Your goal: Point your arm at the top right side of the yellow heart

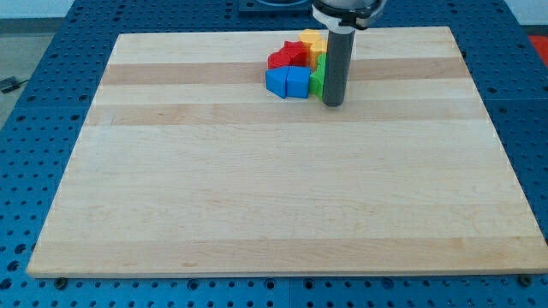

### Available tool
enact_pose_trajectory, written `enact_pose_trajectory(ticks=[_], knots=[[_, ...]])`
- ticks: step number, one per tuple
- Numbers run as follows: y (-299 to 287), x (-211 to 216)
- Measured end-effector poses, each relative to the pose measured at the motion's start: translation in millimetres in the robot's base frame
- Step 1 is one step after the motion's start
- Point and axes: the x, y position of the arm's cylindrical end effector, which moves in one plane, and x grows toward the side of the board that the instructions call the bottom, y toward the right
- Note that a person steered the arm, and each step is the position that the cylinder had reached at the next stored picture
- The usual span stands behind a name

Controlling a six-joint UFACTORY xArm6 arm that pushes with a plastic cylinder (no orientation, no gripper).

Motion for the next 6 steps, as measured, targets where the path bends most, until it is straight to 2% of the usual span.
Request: enact_pose_trajectory(ticks=[3,4,5,6], knots=[[0,-8],[-5,12],[-39,38],[-86,22]])
